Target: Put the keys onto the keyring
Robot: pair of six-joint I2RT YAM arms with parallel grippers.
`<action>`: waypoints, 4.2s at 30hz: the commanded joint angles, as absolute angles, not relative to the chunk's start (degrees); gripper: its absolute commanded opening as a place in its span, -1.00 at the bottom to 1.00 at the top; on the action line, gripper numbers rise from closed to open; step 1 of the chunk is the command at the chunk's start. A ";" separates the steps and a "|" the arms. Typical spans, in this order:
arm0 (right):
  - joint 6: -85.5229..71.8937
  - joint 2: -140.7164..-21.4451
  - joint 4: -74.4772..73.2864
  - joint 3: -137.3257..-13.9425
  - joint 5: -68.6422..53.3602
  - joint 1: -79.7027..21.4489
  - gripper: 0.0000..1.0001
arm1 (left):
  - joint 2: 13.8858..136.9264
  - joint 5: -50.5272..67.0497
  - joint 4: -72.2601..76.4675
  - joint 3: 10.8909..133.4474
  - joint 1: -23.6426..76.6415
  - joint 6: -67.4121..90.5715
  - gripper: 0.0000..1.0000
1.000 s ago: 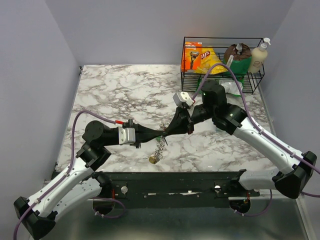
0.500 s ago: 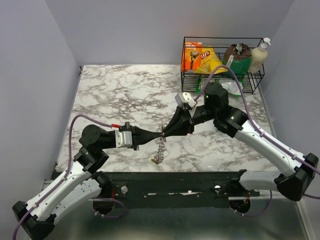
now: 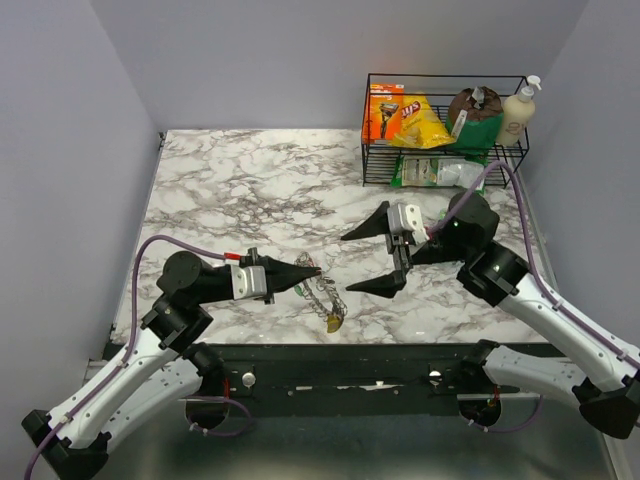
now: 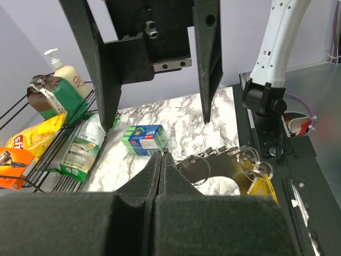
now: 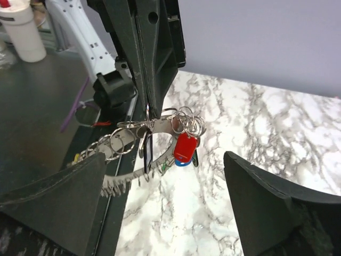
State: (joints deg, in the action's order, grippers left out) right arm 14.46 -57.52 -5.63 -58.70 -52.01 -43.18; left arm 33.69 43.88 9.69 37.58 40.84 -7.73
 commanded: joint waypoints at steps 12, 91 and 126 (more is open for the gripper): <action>12.30 -52.74 4.75 -53.44 -45.44 -43.24 0.99 | 33.57 41.84 9.76 39.55 40.87 -9.67 -1.00; 6.50 -51.24 7.29 -46.14 -48.25 -43.07 1.00 | 82.80 -0.97 35.15 35.79 35.51 6.42 -0.94; 1.32 -50.72 12.30 -45.00 -52.03 -43.24 0.99 | 47.56 -4.75 20.48 27.07 41.40 7.56 0.97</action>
State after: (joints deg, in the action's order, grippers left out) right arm 3.01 -52.16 9.41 -45.87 -50.70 -43.18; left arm 53.69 -3.22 26.30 23.79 41.01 9.15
